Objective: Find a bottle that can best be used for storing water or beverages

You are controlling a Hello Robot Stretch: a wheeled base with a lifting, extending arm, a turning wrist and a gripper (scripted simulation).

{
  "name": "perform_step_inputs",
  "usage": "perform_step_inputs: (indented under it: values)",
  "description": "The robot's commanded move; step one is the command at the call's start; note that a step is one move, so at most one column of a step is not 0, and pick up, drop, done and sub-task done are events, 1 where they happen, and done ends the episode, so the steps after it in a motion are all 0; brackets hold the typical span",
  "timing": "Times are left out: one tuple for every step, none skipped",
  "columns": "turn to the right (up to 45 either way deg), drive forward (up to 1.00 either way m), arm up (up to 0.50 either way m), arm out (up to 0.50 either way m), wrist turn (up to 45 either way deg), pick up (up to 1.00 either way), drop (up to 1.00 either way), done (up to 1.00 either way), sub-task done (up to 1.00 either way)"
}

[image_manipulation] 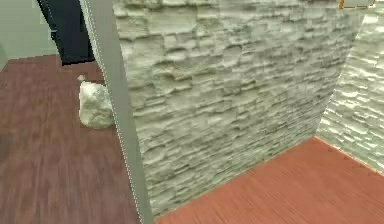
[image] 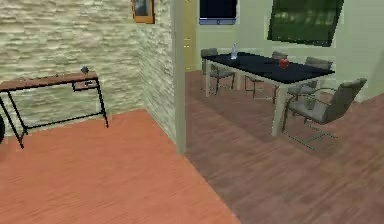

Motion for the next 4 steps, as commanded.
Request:
perform_step_inputs:
  values:
    - [15.0, 0.00, 0.00, 0.00, 0.0, 0.00, 0.00, 0.00, 0.00]
    - [0.0, 1.00, 0.00, 0.00, 0.0, 0.00, 0.00, 0.00, 0.00]
    - [3.0, 0.00, 0.00, 0.00, 0.0, 0.00, 0.00, 0.00, 0.00]
    - [0.0, 0.55, 0.00, 0.00, 0.0, 0.00, 0.00, 0.00, 0.00]
